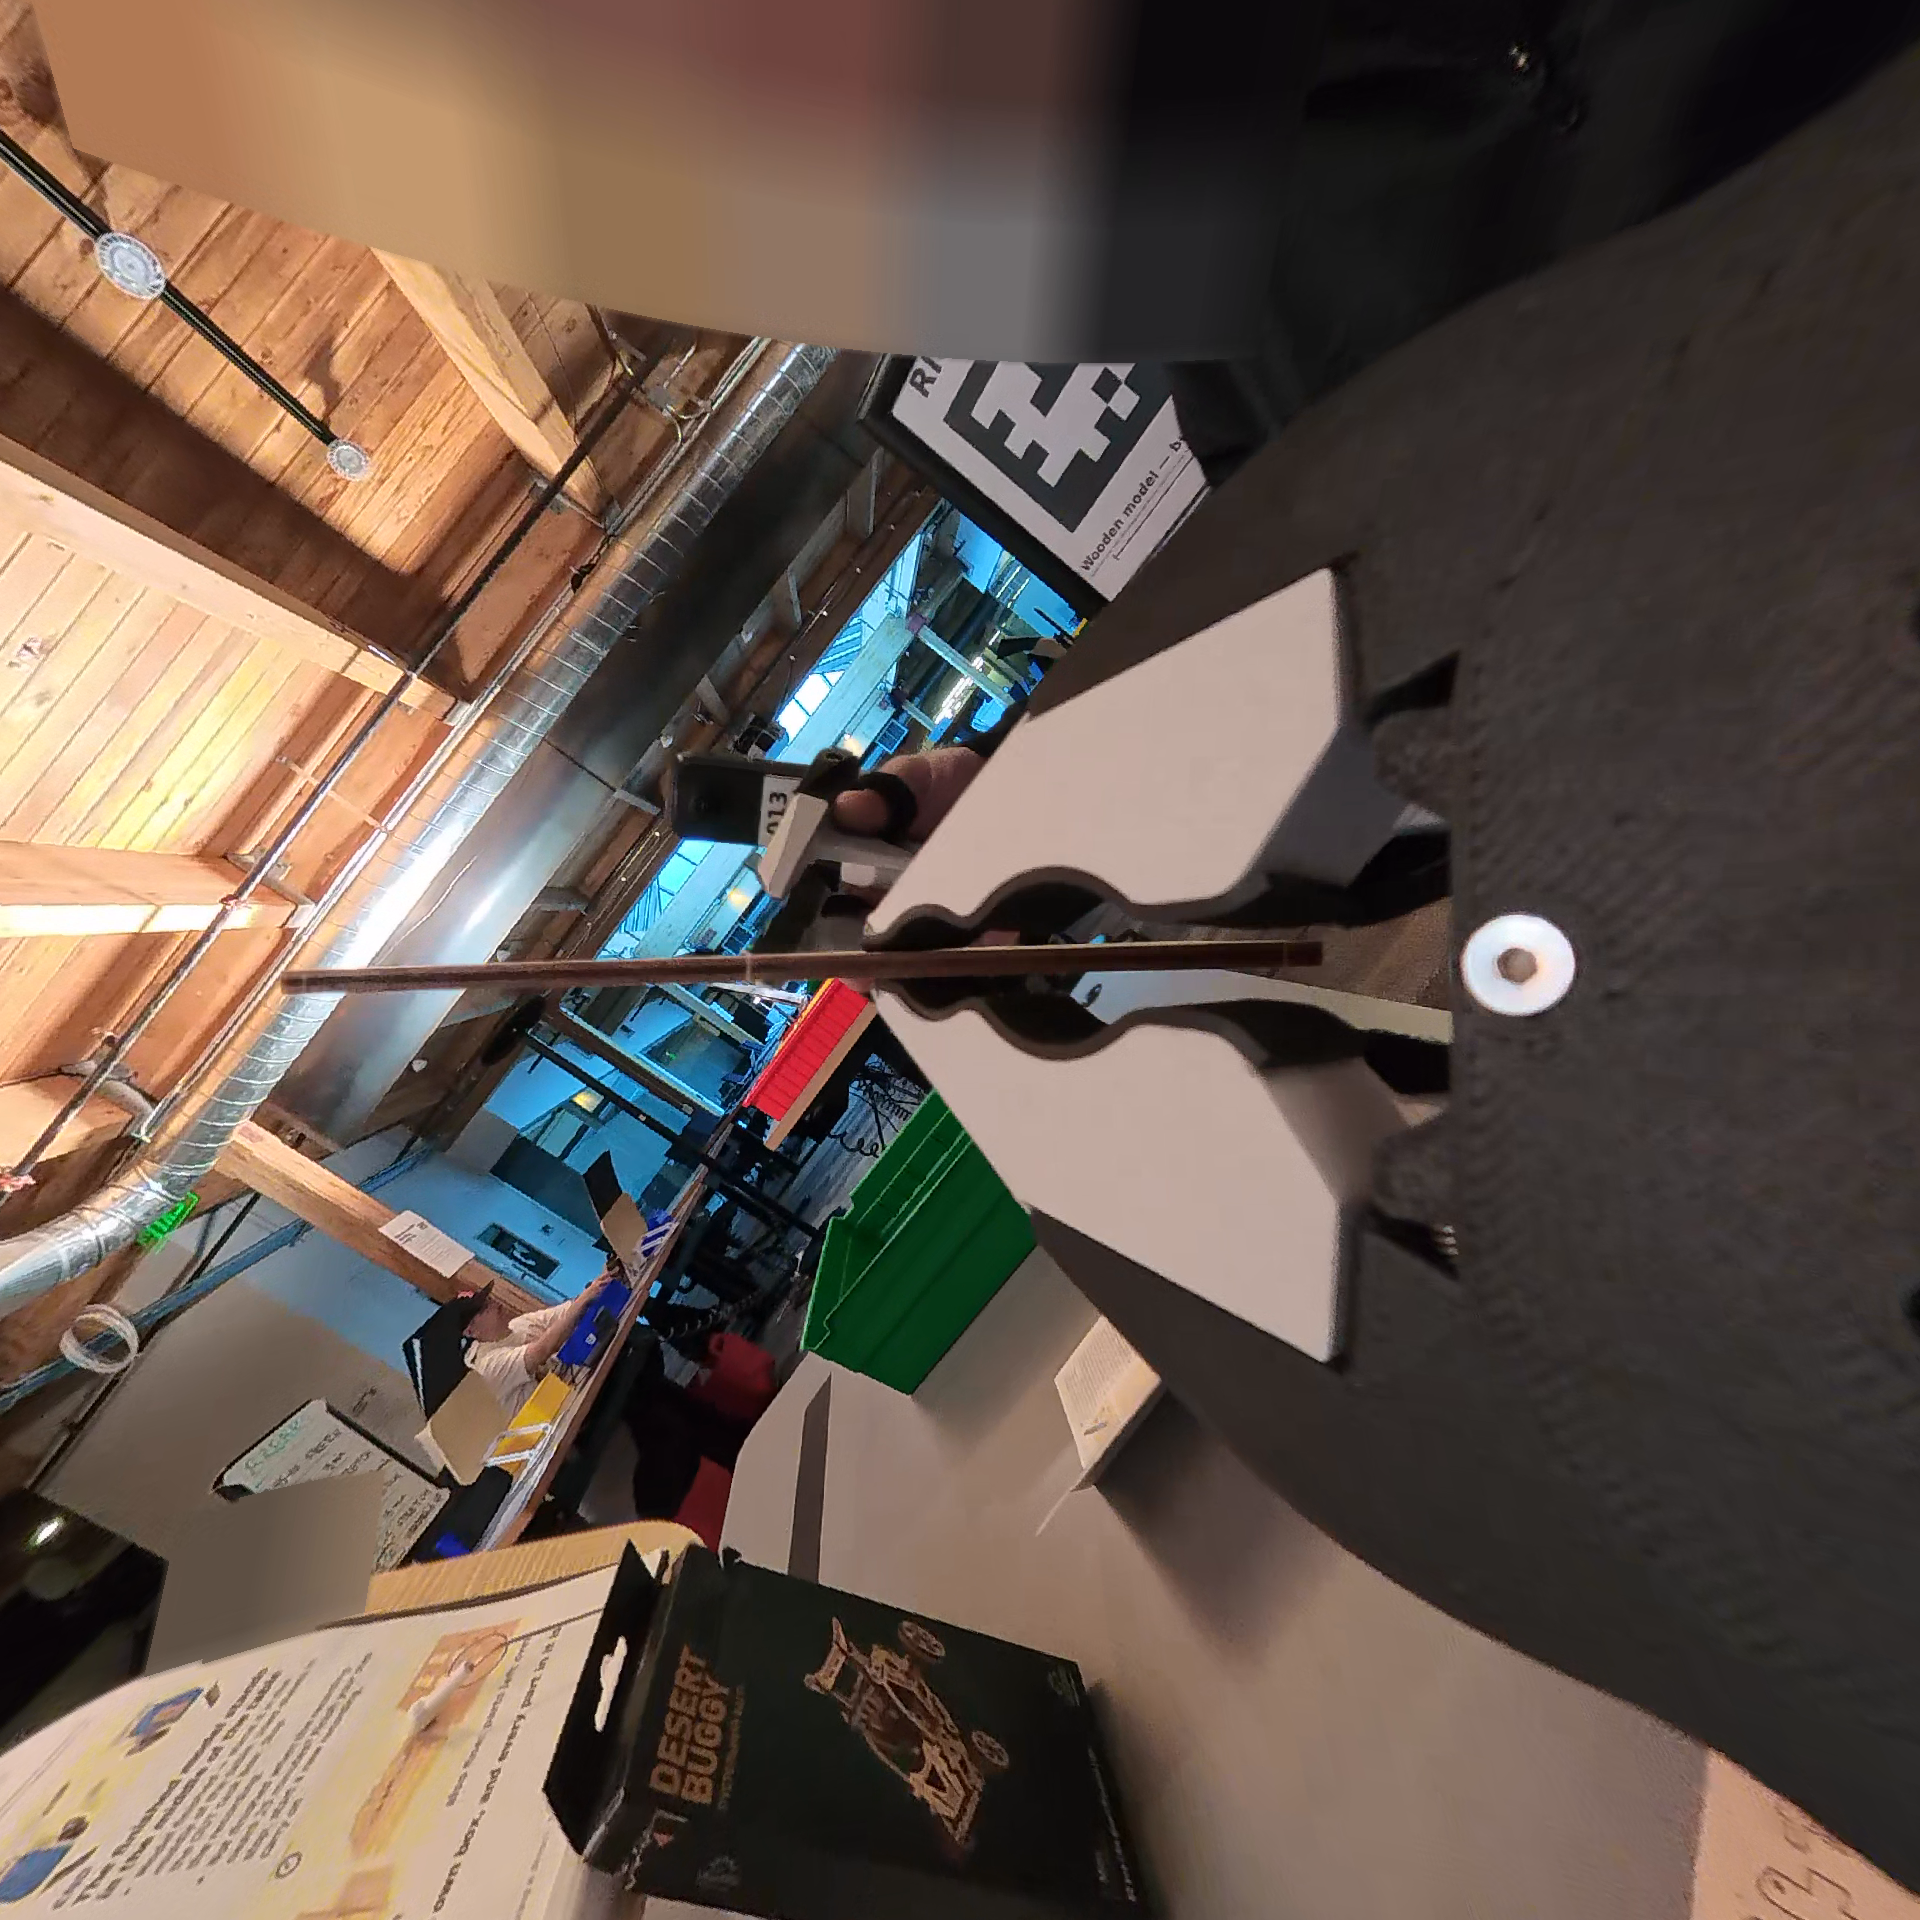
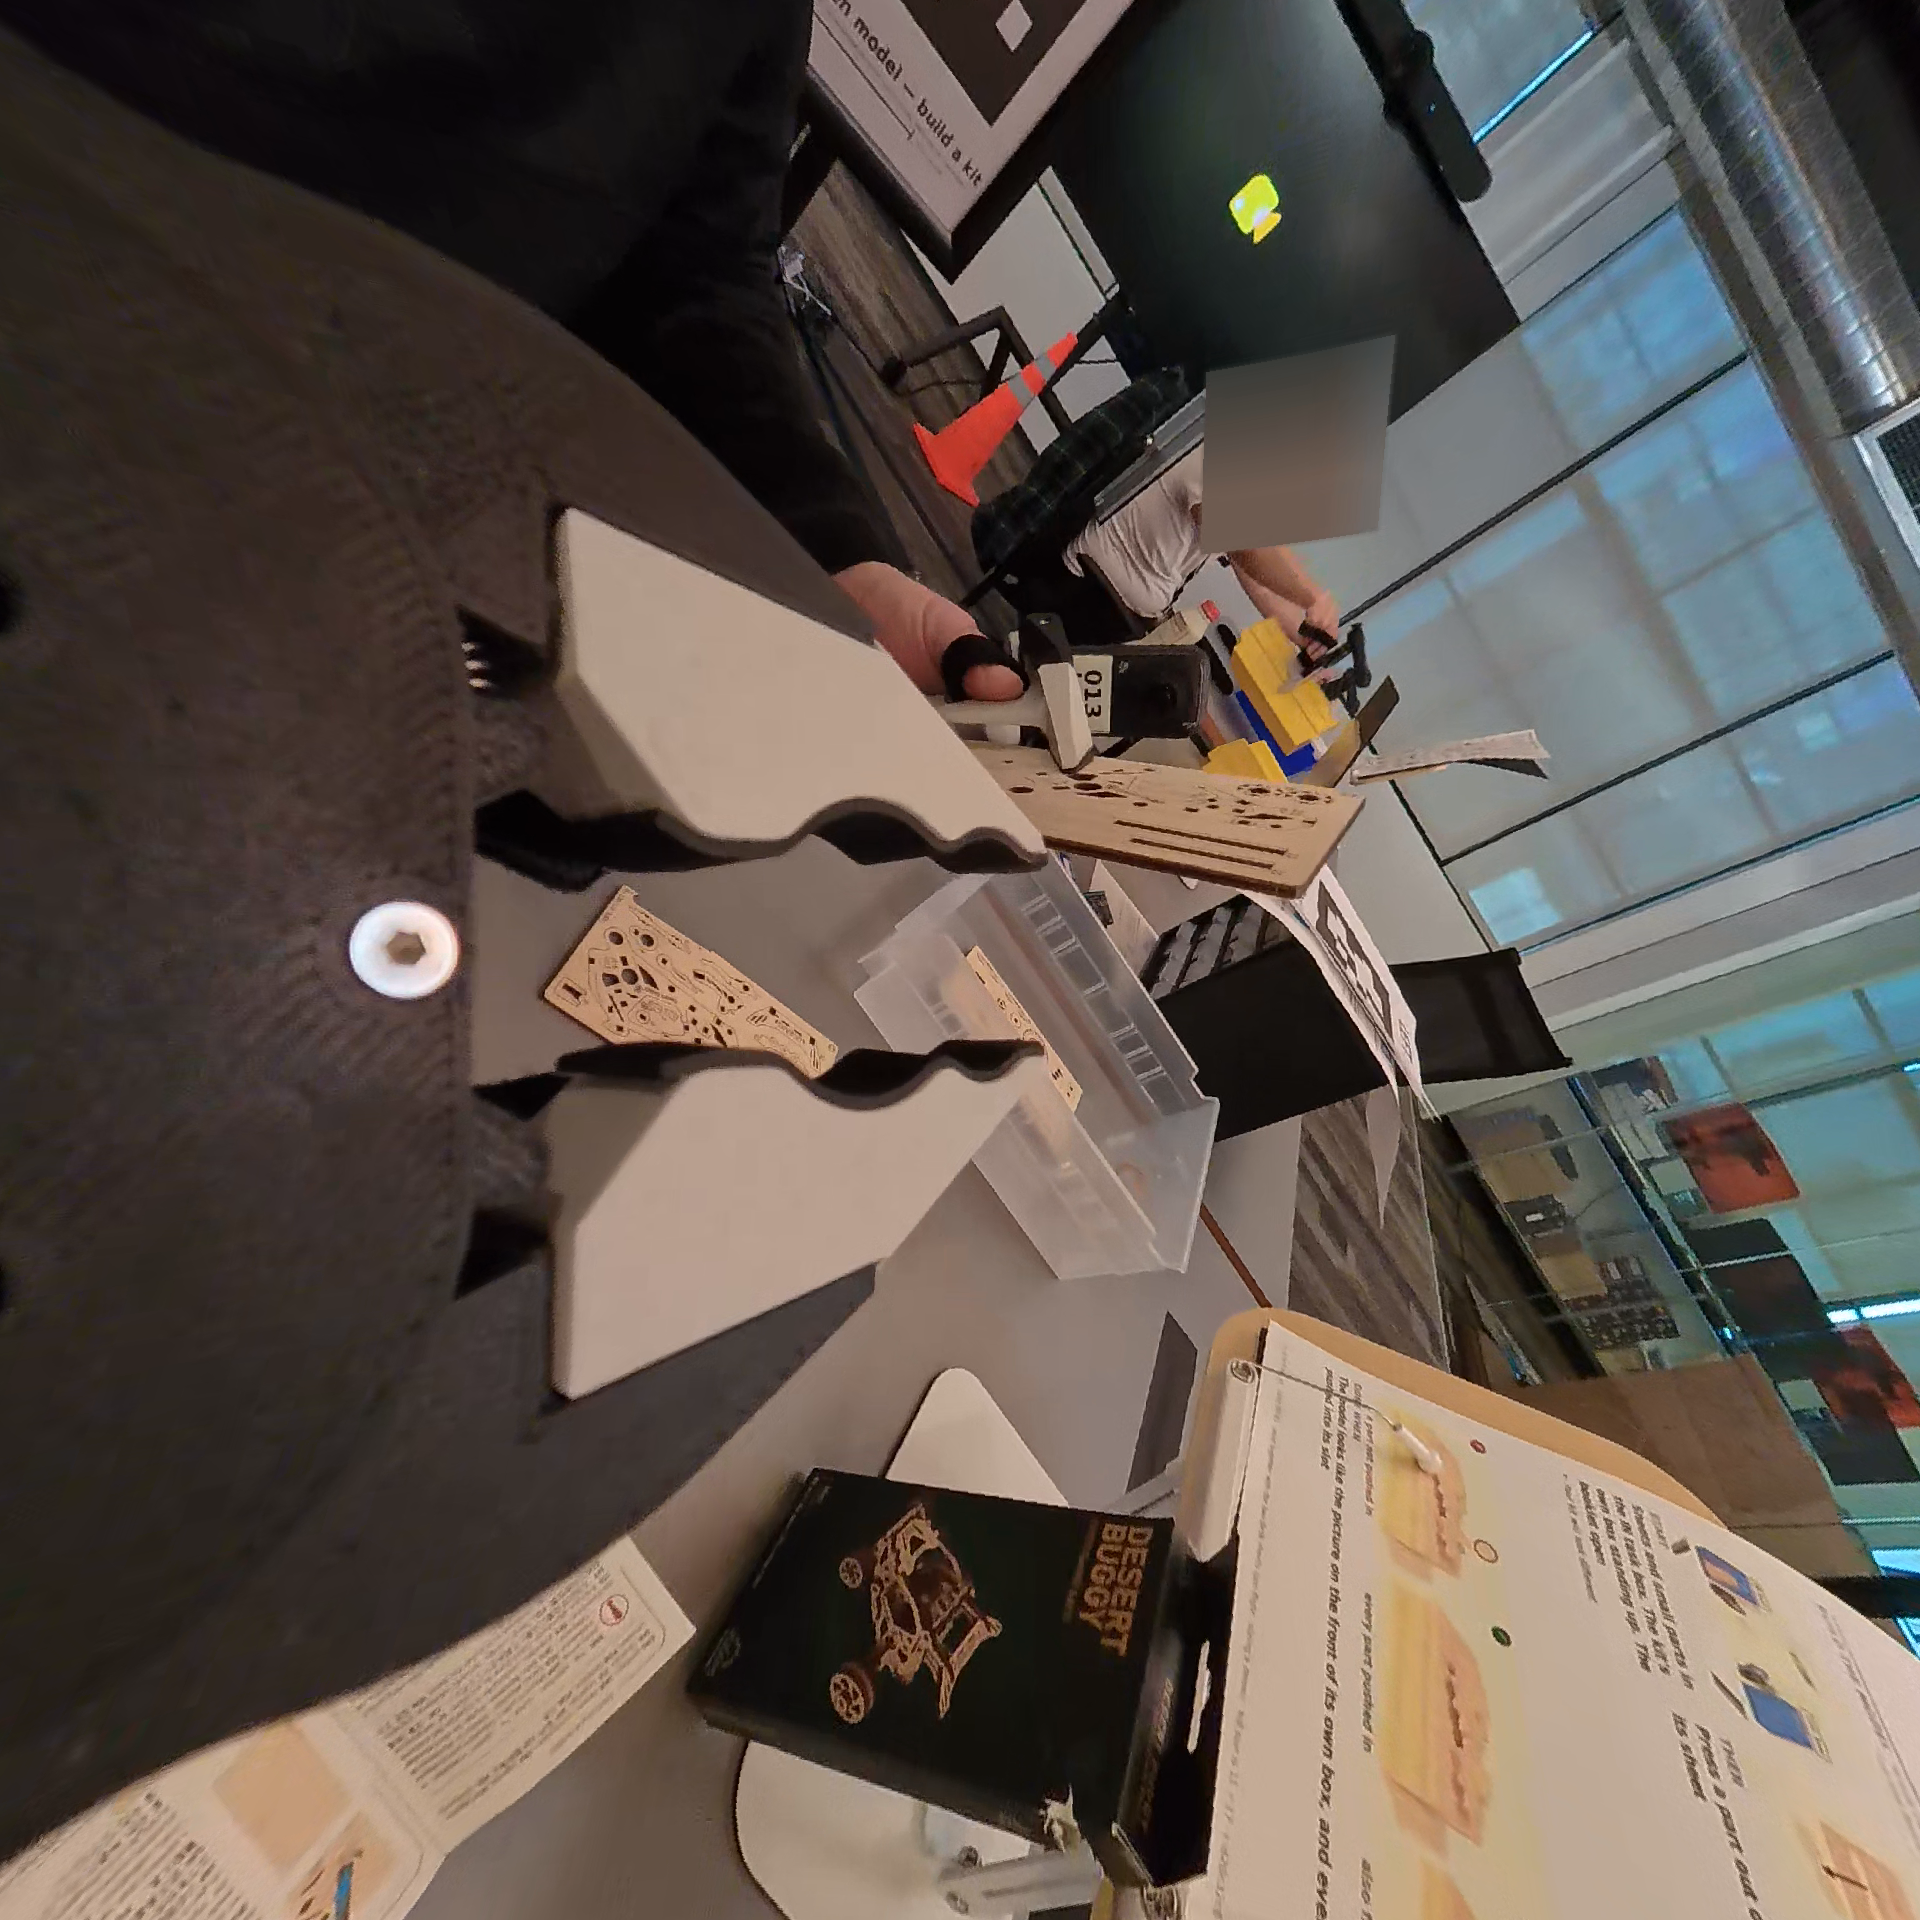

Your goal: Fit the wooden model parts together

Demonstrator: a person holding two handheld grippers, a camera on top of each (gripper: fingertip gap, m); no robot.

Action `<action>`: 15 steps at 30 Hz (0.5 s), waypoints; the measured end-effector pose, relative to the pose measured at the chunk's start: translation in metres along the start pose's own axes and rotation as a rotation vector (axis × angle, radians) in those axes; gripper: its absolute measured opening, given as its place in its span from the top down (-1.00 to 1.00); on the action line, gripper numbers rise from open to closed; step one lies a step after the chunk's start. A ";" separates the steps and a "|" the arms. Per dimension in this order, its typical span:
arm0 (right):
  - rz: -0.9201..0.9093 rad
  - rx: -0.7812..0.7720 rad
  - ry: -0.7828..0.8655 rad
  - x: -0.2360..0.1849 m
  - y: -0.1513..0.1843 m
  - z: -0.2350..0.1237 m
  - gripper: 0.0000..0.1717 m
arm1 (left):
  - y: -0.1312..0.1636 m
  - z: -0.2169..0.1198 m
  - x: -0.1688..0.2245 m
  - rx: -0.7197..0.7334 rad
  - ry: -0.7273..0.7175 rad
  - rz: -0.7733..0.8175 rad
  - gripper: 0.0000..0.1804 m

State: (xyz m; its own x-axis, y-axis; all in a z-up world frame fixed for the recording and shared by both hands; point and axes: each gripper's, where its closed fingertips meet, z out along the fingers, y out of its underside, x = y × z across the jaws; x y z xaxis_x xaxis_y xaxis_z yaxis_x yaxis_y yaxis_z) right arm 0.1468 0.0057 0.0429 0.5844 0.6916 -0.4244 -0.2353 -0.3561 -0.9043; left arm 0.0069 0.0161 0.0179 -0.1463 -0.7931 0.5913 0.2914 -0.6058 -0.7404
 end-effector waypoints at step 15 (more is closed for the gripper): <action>0.073 -0.063 -0.086 -0.004 0.033 0.025 0.61 | 0.022 0.027 -0.005 0.006 -0.004 -0.043 0.98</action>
State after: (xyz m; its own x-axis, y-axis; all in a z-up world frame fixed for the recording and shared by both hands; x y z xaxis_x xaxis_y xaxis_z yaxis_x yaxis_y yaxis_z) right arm 0.1170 0.0073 0.0140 0.4976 0.7128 -0.4942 -0.2240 -0.4448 -0.8672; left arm 0.0397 0.0082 0.0073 -0.1548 -0.7659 0.6240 0.2911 -0.6389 -0.7121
